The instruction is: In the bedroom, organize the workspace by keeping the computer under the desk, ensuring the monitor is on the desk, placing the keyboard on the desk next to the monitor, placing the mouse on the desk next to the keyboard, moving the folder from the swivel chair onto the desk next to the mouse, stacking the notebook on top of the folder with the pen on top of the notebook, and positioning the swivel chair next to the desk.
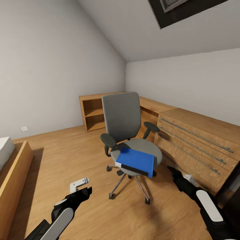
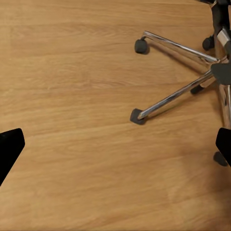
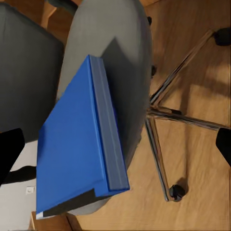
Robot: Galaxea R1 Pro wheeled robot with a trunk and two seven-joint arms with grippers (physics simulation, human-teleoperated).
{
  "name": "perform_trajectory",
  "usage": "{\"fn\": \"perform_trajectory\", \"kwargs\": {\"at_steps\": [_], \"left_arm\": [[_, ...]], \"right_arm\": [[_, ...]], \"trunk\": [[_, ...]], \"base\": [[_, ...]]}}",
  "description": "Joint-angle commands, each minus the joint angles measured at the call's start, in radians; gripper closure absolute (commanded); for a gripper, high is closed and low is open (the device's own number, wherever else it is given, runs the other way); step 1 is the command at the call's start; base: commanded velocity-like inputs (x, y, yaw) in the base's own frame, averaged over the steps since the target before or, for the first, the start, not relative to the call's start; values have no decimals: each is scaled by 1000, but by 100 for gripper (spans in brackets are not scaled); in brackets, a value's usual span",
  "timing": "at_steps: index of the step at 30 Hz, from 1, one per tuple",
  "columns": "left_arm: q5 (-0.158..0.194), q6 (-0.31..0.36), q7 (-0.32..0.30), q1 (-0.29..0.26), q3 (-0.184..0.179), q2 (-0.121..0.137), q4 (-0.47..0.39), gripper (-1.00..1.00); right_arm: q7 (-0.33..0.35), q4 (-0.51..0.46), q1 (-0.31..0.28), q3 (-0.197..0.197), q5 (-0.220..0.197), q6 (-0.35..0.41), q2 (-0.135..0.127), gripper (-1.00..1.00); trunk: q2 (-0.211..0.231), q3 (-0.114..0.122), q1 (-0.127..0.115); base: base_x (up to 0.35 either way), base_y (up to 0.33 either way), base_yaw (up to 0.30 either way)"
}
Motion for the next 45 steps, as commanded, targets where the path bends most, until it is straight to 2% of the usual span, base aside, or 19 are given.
{"fn": "perform_trajectory", "kwargs": {"at_steps": [1, 3, 5, 7, 8, 9, 11, 15, 20, 35, 38, 43, 45], "left_arm": [[5, 2, 7, -1, -3, 1, -1, -100], [5, 2, 7, -1, -7, 1, -2, -100], [5, 2, 8, -1, -18, 1, -2, -100], [5, 2, 9, -1, -24, 1, -2, -100], [5, 2, 13, -1, -27, 1, -2, -100], [5, 2, 13, -1, -27, 1, -2, -100], [5, 2, 15, -1, -28, 1, -2, -100], [5, 2, 16, -1, -29, 1, -2, -100], [5, 2, 16, -1, -34, 0, -2, -100], [3, 2, 17, -1, -42, 1, -2, -100], [3, 2, 20, -1, -42, 1, -2, -100], [3, 2, 21, -1, -42, 1, -1, -100], [3, 2, 21, -1, -42, 1, -1, -100]], "right_arm": [[-4, 10, -1, 0, -11, -19, 0, -100], [4, 17, -1, -1, -13, -35, 0, -100], [53, 30, -1, -3, -14, -53, 0, -100], [141, 54, -1, -2, -13, -62, 0, -100], [263, 105, -1, 2, -12, -65, 0, -100], [286, 116, -1, 2, -12, -65, 0, -100], [381, 145, -1, 5, -13, -64, 1, -100], [477, 161, -1, 6, -14, -62, 2, -100], [508, 168, -1, 7, -16, -61, 9, -100], [517, 169, -1, 13, -15, -61, 18, -100], [515, 170, -1, 31, -13, -61, 19, -100], [514, 170, -1, 40, -13, -61, 20, -100], [514, 170, -1, 41, -13, -61, 20, -100]], "trunk": [[-8, -4, 4], [-22, -11, 11], [-36, -17, 19], [-50, -23, 27], [-57, -26, 31], [-64, -29, 34], [-78, -36, 42], [-106, -48, 57], [-141, -64, 77], [-246, -111, 134], [-267, -120, 146], [-302, -136, 165], [-302, -136, 165]], "base": [[0, 0, 0], [0, 0, 0], [0, 0, 0], [0, 0, 0], [0, 0, 0], [0, 0, 0], [0, 0, 0], [0, 0, 0], [0, 0, 0], [0, 0, 0], [0, 0, 0], [0, 0, 0], [0, 0, 0]]}}
